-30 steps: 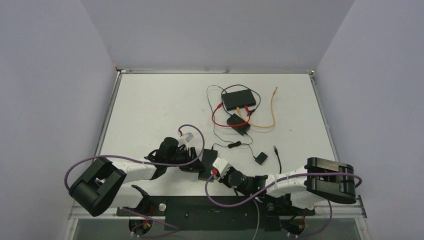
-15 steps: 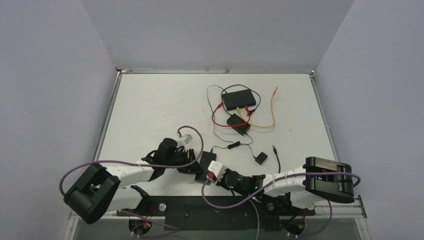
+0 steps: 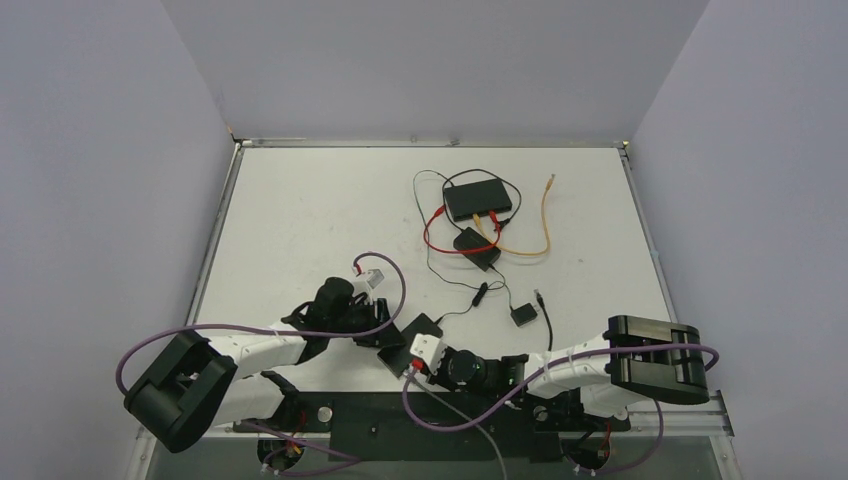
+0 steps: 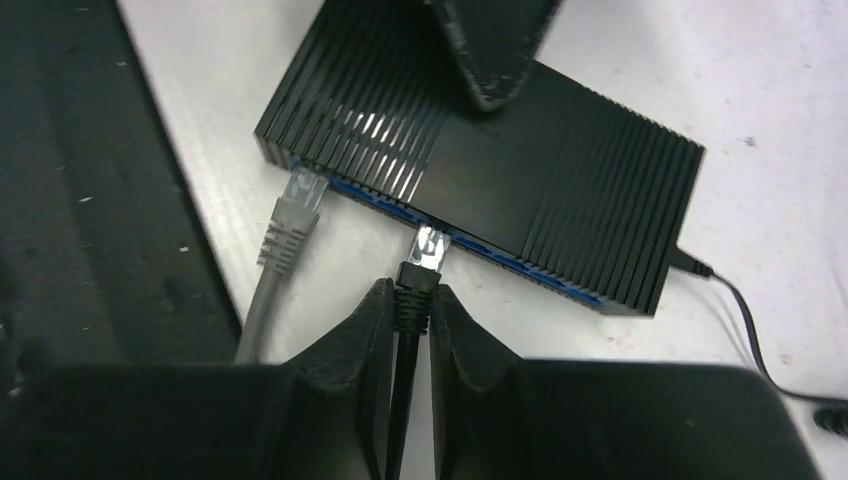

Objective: Insert the plug into the switch port
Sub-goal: Insert the connector into the switch port.

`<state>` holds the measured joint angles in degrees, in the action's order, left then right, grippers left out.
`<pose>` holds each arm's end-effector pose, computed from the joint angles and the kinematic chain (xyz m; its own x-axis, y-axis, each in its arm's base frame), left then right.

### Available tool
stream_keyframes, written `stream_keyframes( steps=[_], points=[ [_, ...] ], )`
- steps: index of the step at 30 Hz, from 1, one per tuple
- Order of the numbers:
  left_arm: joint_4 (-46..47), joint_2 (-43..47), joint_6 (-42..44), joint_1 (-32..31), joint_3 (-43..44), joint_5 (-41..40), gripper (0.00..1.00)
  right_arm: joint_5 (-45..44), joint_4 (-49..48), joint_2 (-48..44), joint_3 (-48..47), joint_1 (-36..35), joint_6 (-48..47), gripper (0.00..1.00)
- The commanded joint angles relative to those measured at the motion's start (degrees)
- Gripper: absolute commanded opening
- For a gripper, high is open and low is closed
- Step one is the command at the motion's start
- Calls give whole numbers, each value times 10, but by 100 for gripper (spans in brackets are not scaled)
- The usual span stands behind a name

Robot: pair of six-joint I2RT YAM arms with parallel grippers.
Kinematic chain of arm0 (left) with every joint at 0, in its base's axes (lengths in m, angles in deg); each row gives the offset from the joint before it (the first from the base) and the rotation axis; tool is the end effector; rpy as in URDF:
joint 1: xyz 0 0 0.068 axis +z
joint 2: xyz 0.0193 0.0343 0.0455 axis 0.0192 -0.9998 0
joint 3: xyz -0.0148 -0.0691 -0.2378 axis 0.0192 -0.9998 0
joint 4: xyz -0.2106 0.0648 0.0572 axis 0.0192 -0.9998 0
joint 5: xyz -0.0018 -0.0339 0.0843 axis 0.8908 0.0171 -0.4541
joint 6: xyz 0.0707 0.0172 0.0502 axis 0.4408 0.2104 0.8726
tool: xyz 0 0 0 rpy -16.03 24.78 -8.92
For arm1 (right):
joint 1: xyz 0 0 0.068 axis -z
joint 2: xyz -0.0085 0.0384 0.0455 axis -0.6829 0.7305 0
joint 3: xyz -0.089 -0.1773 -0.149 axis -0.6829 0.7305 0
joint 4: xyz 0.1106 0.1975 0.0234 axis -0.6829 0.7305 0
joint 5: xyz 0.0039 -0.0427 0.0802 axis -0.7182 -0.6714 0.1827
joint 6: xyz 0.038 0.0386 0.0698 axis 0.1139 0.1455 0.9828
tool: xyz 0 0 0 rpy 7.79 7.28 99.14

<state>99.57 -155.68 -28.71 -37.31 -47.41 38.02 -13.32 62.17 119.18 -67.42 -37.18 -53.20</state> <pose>0.1542 -0.1561 0.1083 -0.9067 -0.0197 -0.4214 0.3091 0.6488 -0.6954 0.0592 0.2506 0.1084 -0.1320 -0.5443 -0.8284 -0.9324 0.3518 -0.0825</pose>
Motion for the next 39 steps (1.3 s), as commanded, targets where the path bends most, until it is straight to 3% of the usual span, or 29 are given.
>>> stream_keyframes(
  steps=[1,13,22,30,39],
  points=[
    [41,9,-6,-15,14,58,41,89,-107,-6,-37,-23,10,0],
    [53,14,-23,-18,-2,62,41,0,-124,19,-51,-24,43,0],
    [34,75,-54,-22,-33,45,40,-48,-131,52,-68,-22,70,0],
    [-28,136,-56,-22,-45,23,35,-52,-150,52,-60,-16,77,0],
    [-4,138,-79,-23,-74,29,30,-36,-180,50,-52,-5,83,0]
  ],
)
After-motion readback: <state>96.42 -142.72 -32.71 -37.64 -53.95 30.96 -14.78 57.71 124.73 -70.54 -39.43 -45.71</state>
